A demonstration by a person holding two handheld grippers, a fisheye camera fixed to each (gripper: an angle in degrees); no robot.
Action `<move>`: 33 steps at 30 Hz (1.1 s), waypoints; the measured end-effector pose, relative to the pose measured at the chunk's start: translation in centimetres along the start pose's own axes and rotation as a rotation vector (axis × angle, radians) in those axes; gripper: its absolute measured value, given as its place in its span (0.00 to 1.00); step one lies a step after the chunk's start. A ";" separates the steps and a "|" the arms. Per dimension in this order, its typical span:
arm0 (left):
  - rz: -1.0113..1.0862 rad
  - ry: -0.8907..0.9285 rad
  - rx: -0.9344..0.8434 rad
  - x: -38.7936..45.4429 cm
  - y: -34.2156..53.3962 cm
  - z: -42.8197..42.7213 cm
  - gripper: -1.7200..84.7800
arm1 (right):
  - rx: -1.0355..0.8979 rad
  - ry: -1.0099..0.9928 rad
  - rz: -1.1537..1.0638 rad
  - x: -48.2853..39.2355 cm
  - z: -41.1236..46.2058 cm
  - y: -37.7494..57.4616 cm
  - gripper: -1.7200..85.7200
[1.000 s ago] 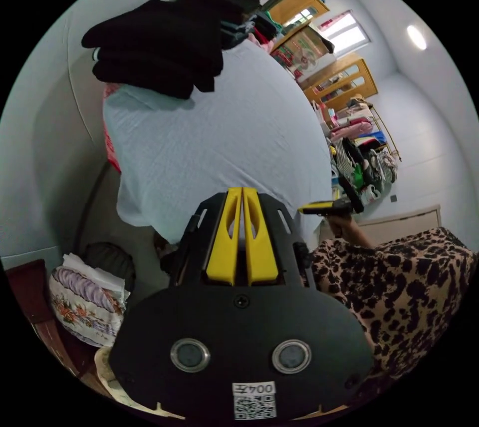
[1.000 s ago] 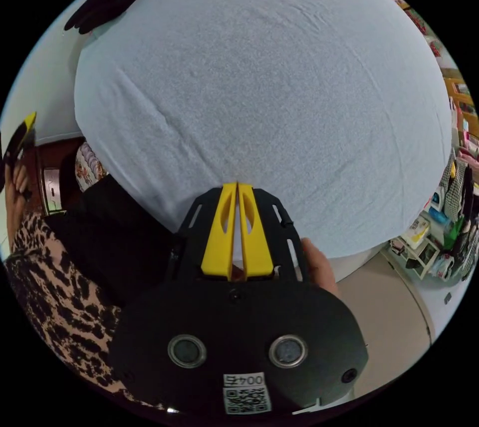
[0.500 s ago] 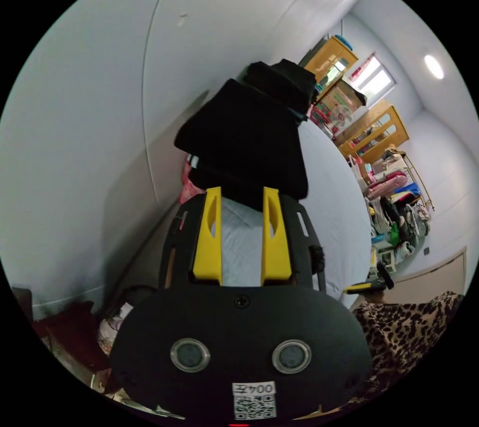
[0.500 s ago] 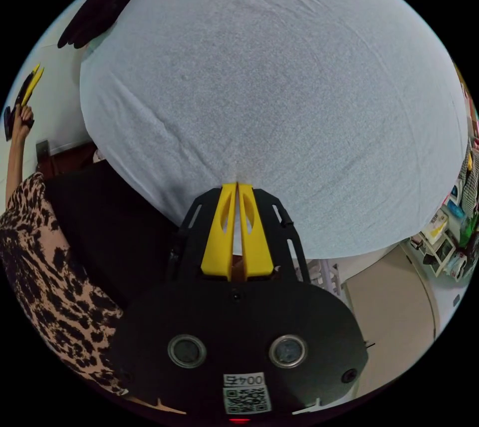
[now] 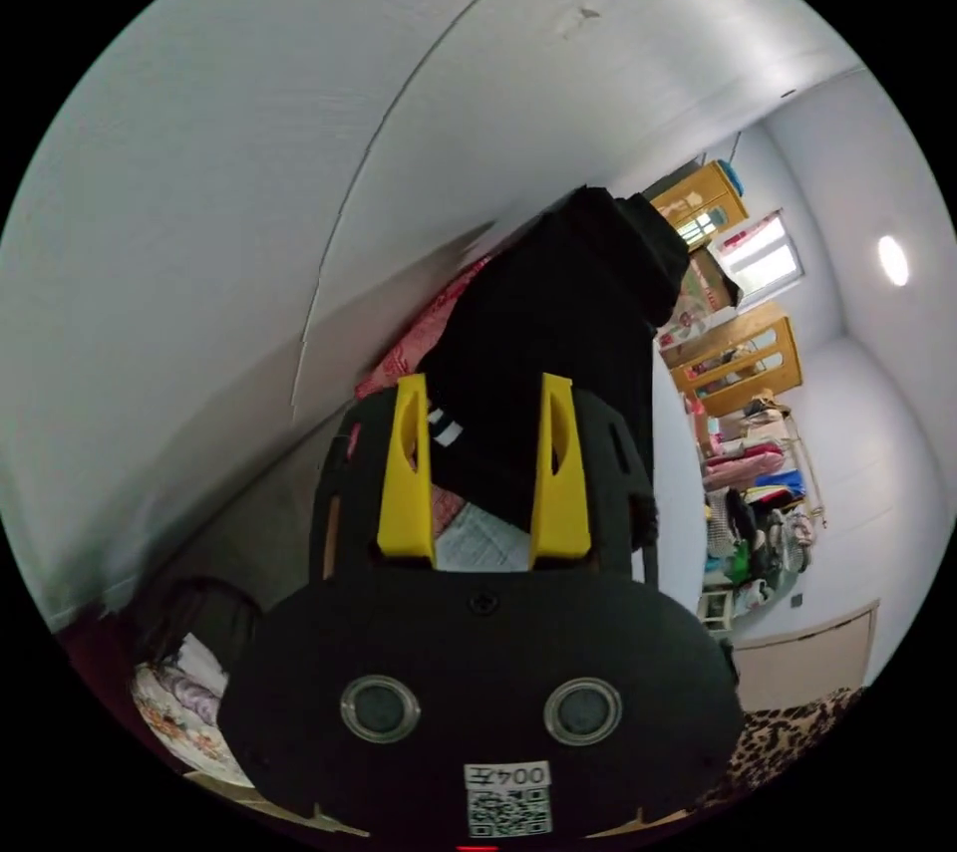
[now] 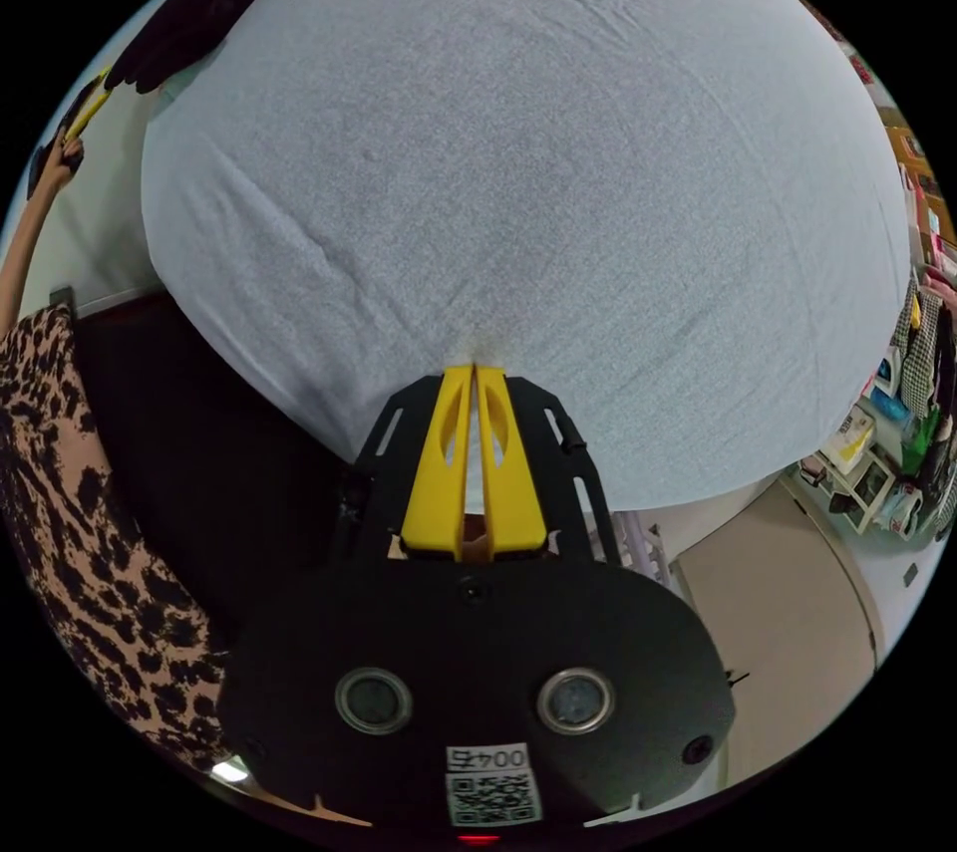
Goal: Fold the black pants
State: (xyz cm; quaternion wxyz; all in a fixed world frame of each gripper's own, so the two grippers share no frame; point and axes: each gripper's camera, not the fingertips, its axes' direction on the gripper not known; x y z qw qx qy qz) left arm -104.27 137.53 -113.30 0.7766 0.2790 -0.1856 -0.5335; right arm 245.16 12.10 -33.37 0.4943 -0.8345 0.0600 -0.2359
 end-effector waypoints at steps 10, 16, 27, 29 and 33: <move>0.496 0.022 0.092 17.2 -2.2 -4.1 0.05 | 0.016 -0.077 0.099 1.4 -3.6 -1.3 0.01; 0.892 0.283 -0.072 32.2 2.4 -0.5 0.05 | 0.046 -0.200 0.141 3.2 -4.9 -1.1 0.01; 0.940 0.421 -0.546 38.0 12.7 11.6 0.07 | -0.027 -0.118 0.108 1.9 -6.8 -2.0 0.01; 0.840 0.304 -0.494 34.9 11.0 11.4 0.11 | -0.039 -0.118 0.095 1.7 -7.0 -2.0 0.01; 0.646 0.154 -0.447 29.8 8.3 11.2 0.14 | -0.024 -0.152 0.104 1.8 -7.2 -1.5 0.01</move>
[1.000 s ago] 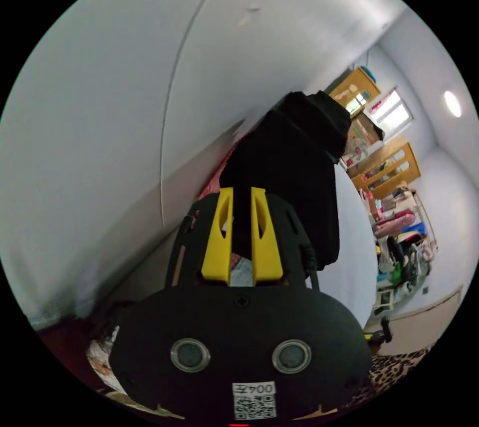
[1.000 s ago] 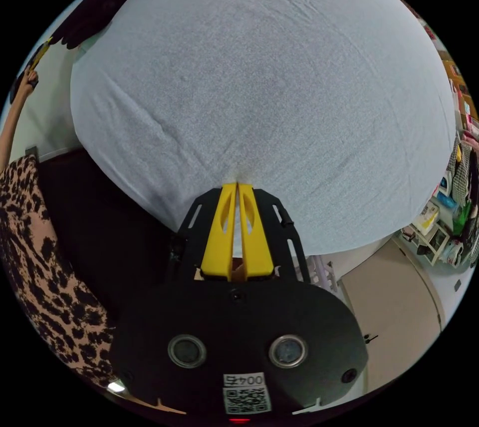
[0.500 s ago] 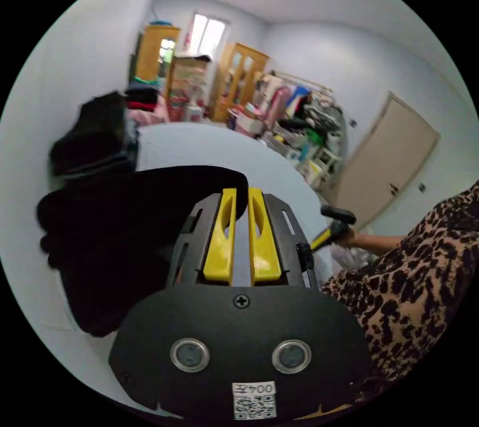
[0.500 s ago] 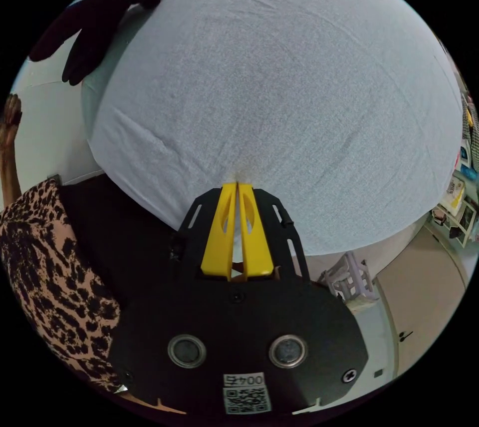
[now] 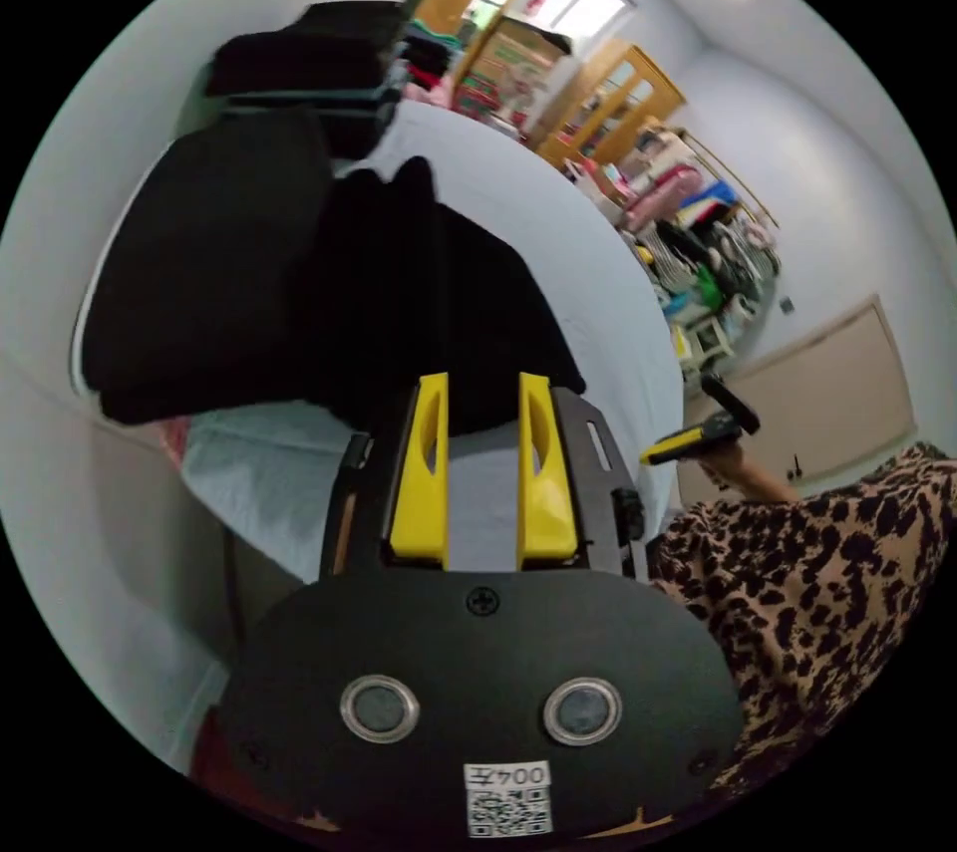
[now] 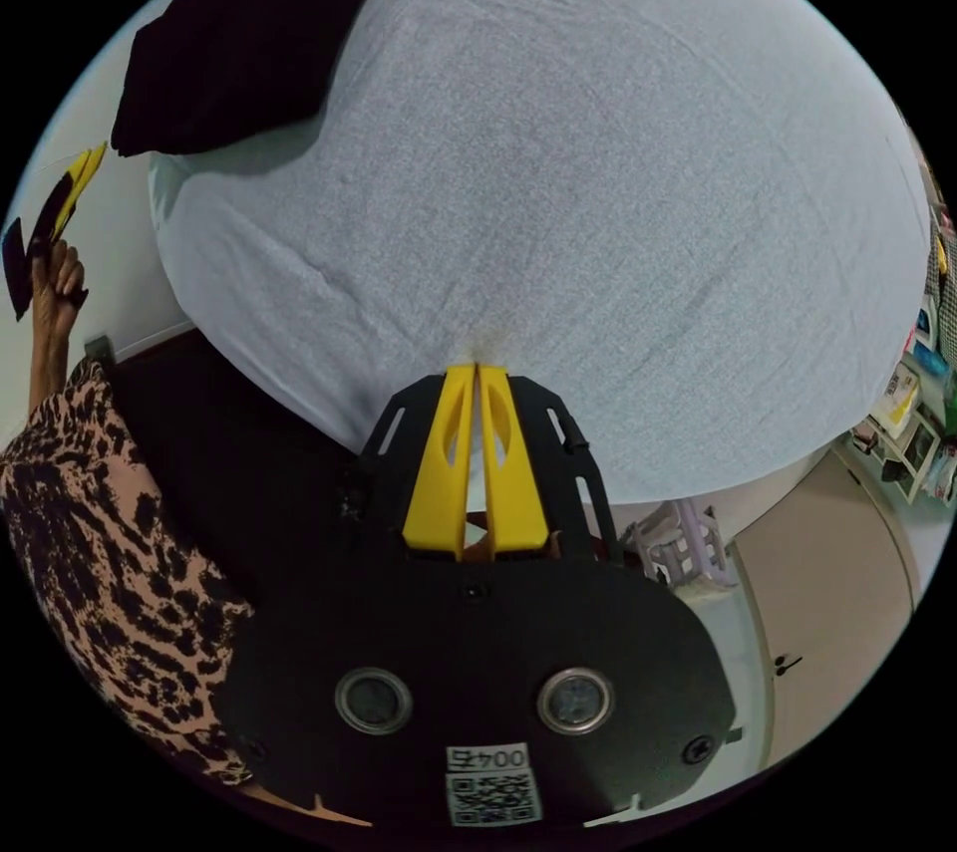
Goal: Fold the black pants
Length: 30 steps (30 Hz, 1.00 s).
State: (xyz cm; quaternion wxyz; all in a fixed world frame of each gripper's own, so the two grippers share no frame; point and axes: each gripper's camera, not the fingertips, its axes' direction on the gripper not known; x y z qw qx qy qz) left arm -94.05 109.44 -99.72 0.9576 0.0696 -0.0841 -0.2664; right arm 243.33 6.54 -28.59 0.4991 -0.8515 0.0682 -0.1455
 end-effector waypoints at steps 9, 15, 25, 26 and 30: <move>-0.225 -0.103 0.072 -5.5 -0.4 -0.5 0.19 | -0.004 -0.009 0.046 -1.1 0.0 1.1 0.01; -0.391 0.121 0.053 -8.0 -2.3 3.8 0.13 | 0.047 -0.079 0.090 -1.3 0.5 3.0 0.01; 0.259 0.064 -0.060 10.5 -10.2 6.2 0.10 | 0.091 0.040 0.122 -5.6 1.8 6.0 0.01; 0.267 0.102 -0.118 11.3 -11.4 8.9 0.09 | 0.092 0.033 0.123 -5.9 2.0 6.4 0.01; 0.215 0.111 -0.262 11.3 -14.0 16.5 0.05 | 0.143 -0.007 0.171 -6.7 2.6 8.3 0.01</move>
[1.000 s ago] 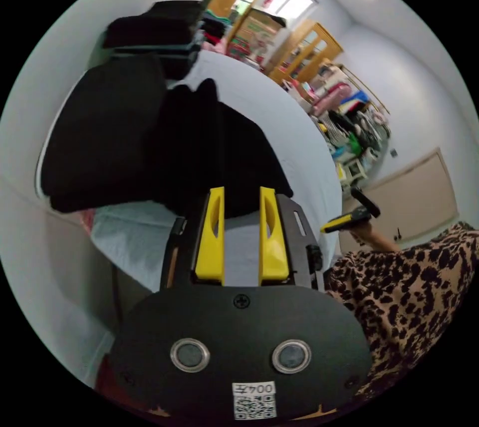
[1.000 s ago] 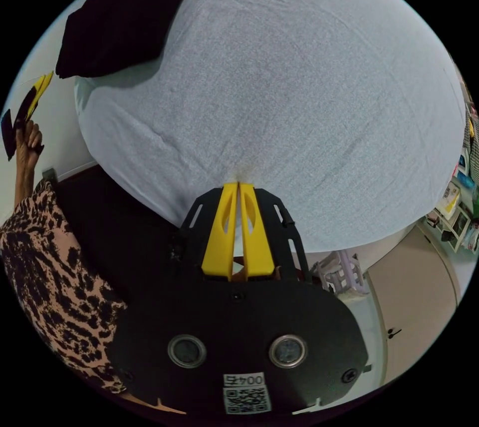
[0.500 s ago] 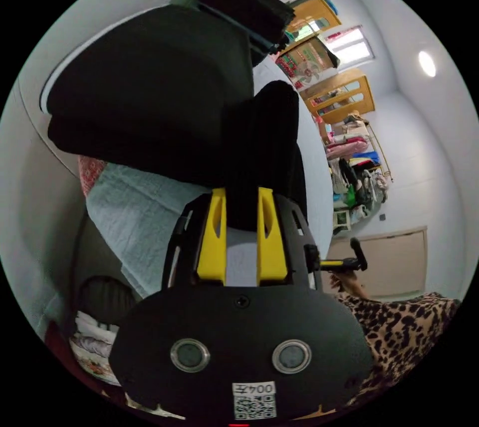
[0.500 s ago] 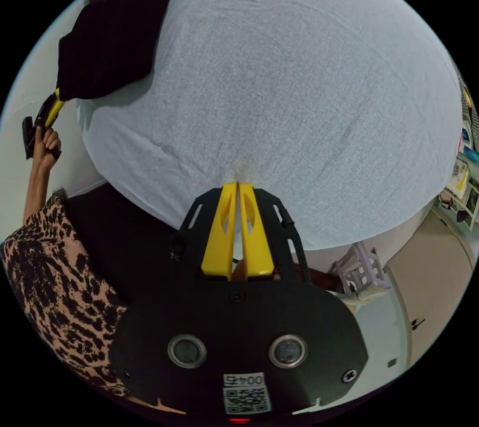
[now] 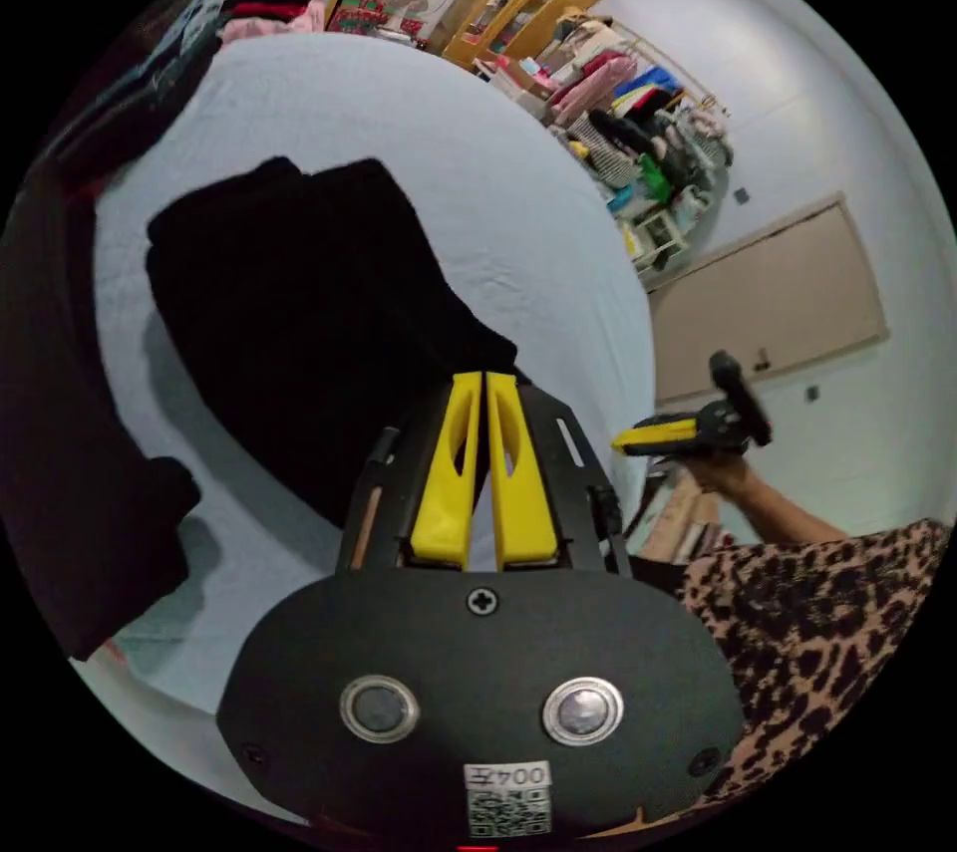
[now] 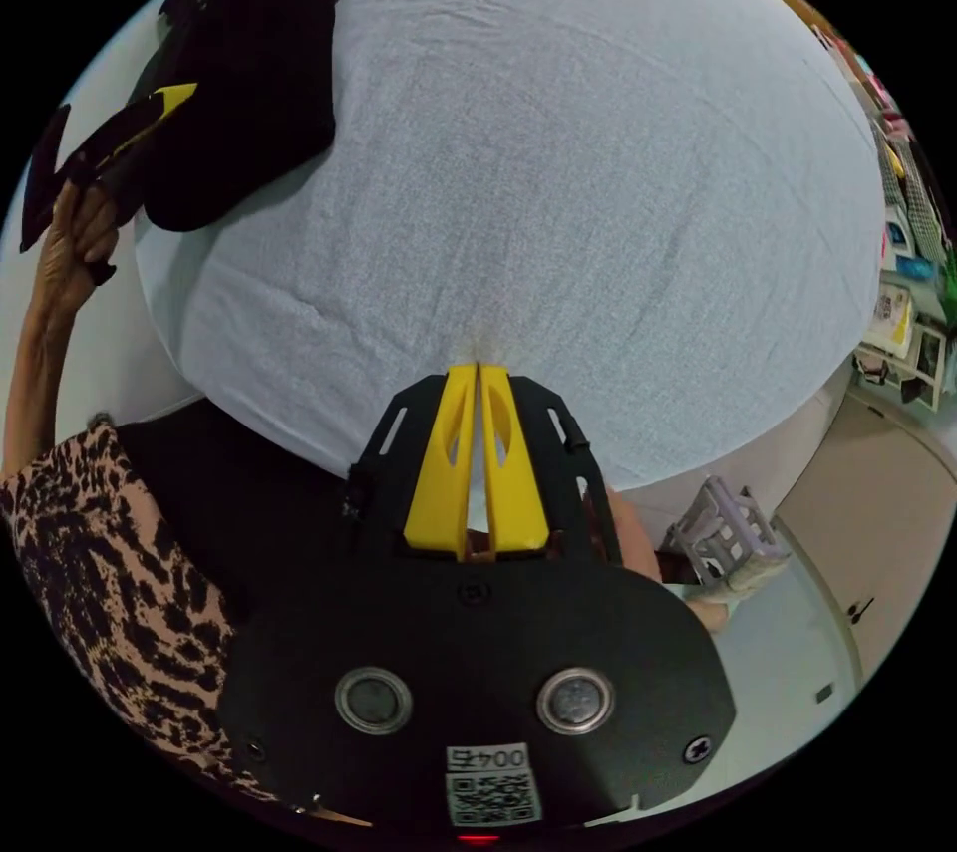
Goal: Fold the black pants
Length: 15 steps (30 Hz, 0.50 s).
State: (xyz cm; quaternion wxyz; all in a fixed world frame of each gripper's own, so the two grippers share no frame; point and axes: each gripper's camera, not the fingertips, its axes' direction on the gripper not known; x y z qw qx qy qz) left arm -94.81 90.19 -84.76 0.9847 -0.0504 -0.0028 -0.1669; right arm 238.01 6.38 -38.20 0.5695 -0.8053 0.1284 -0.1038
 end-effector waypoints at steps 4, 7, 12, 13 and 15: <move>-0.055 0.118 0.039 -0.9 -0.6 -0.1 0.05 | 0.054 0.041 0.040 -1.8 0.5 2.5 0.01; 0.035 0.027 0.064 1.2 0.6 -1.6 0.09 | 0.086 0.125 0.016 -3.8 1.0 4.4 0.01; 0.179 -0.184 0.049 6.3 2.3 -1.9 0.16 | 0.112 0.034 0.011 -4.8 0.9 7.2 0.01; 0.203 -0.234 0.039 7.3 2.4 -1.4 0.17 | 0.197 -0.101 0.003 -4.9 -0.1 8.3 0.01; 0.215 -0.322 0.031 8.4 2.4 -0.6 0.16 | 0.362 -0.252 -0.028 -5.5 -2.0 10.3 0.01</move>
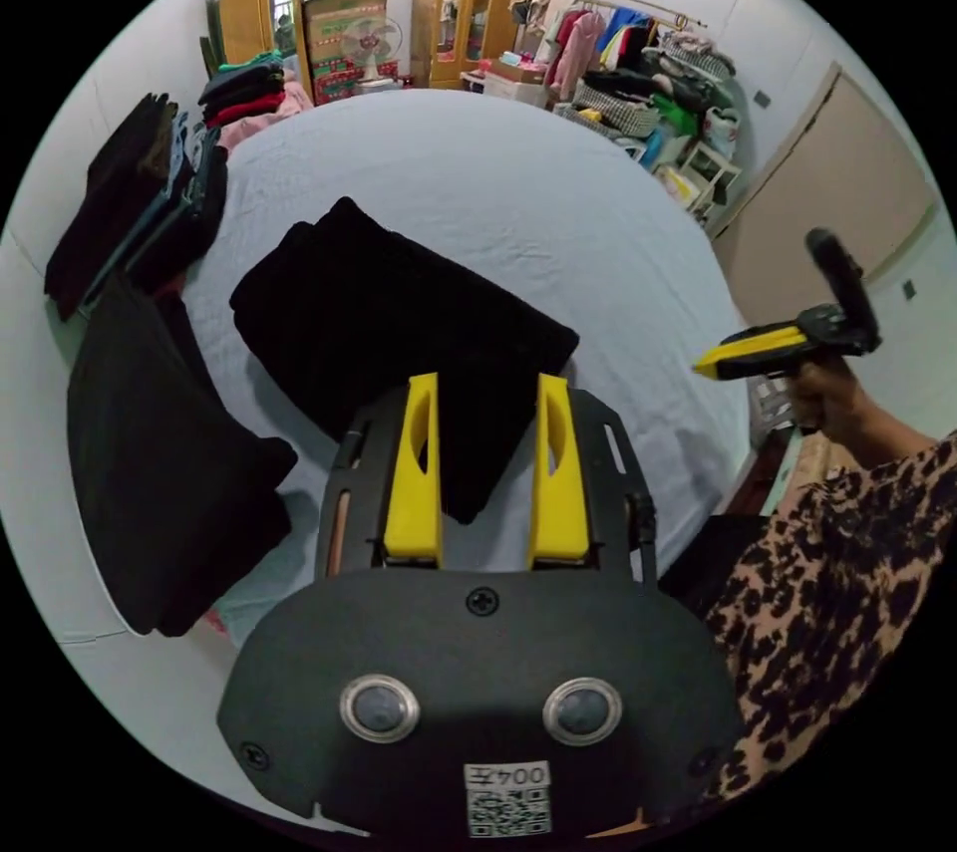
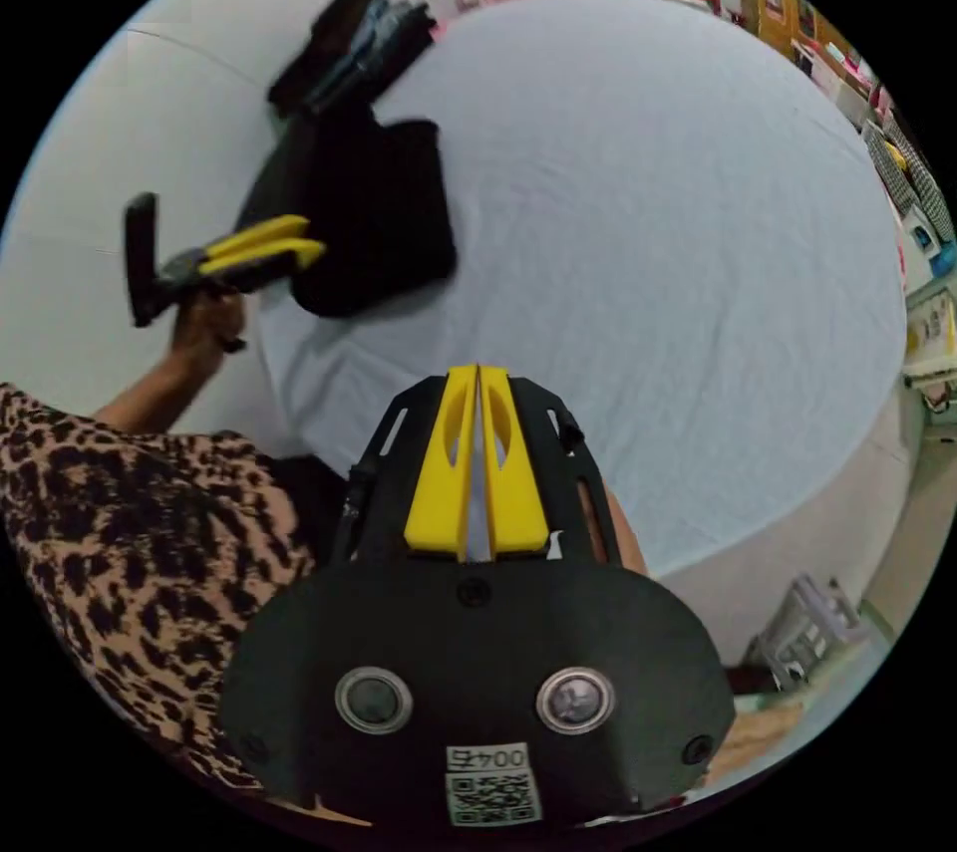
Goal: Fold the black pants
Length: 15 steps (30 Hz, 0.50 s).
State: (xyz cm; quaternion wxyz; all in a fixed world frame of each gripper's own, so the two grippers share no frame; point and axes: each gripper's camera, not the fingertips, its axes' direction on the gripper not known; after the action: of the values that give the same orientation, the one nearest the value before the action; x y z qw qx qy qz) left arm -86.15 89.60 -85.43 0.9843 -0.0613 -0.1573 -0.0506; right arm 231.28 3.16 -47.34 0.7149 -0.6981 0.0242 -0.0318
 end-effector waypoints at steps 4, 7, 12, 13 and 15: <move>0.008 -0.074 -0.044 1.4 -1.1 0.8 0.13 | 0.116 -0.139 -0.052 -3.5 -2.0 0.5 0.02; -0.033 -0.034 -0.024 1.3 -0.8 -0.1 0.09 | 0.129 -0.368 -0.094 -5.3 -1.6 0.1 0.08; -0.176 0.060 0.077 -0.4 2.0 -3.2 0.06 | 0.073 -0.546 -0.042 -8.1 1.2 -0.4 0.22; -0.204 0.070 0.086 -0.8 2.6 -3.7 0.06 | 0.078 -0.549 -0.034 -9.1 1.7 -0.3 0.21; -0.232 0.095 0.092 -1.1 3.3 -4.4 0.06 | 0.079 -0.524 -0.031 -10.7 2.2 0.0 0.20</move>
State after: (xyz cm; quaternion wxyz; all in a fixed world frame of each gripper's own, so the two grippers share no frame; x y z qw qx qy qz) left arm -85.50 92.35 -90.24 0.9800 0.0049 -0.1189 -0.1597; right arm 220.75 6.22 -47.37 0.7229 -0.6543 -0.1737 0.1382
